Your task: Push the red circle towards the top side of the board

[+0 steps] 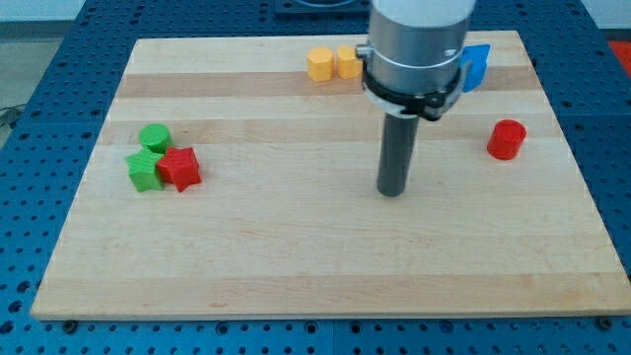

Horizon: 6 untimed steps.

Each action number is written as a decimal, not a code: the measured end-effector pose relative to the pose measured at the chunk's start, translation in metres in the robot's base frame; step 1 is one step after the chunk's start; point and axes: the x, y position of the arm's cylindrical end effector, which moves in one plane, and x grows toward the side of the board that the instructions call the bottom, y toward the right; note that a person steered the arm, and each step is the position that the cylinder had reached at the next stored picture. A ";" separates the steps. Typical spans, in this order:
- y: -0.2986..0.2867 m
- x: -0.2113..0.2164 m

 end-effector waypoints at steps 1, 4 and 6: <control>0.028 0.000; 0.116 0.000; 0.158 0.002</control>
